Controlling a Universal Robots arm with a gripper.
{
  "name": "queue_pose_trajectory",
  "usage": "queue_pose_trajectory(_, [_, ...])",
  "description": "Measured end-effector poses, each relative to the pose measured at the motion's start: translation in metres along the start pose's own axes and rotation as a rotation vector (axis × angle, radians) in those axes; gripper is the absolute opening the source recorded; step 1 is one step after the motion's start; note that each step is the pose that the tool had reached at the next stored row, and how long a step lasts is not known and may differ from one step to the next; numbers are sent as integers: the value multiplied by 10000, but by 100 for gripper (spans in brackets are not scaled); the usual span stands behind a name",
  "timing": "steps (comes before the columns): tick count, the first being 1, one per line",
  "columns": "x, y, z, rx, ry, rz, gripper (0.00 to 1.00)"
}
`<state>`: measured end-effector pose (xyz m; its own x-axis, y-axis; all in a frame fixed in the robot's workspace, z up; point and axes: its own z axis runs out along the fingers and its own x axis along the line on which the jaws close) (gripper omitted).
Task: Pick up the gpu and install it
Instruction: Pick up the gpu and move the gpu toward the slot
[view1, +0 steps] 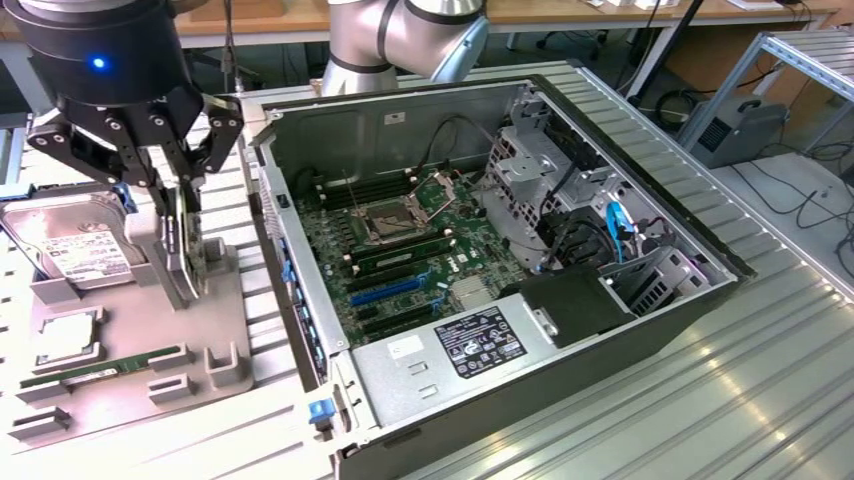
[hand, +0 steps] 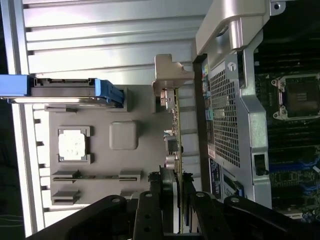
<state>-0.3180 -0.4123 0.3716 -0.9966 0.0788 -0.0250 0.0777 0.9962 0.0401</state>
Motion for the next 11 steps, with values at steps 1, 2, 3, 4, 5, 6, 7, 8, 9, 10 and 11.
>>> queue_pose_trajectory(1, [-1, 1, -28, 2, 0, 0, 27])
queue_pose_trajectory(2, [-1, 2, -44, 3, 0, -1, 27])
queue_pose_trajectory(3, [-2, 4, -83, 3, 0, 0, 27])
queue_pose_trajectory(4, [-3, 6, -132, 4, 0, 0, 27])
queue_pose_trajectory(5, [-4, 6, -146, 4, 0, 0, 27])
queue_pose_trajectory(6, [-4, 7, -154, 4, 0, 0, 27])
queue_pose_trajectory(7, [-4, 7, -163, 5, 0, 0, 27])
queue_pose_trajectory(8, [-4, 7, -170, 6, 0, 0, 27])
queue_pose_trajectory(9, [-4, 7, -176, 6, -1, -1, 27])
queue_pose_trajectory(10, [-4, 8, -182, 8, -1, -1, 27])
queue_pose_trajectory(11, [-4, 8, -186, 9, -1, 1, 27])
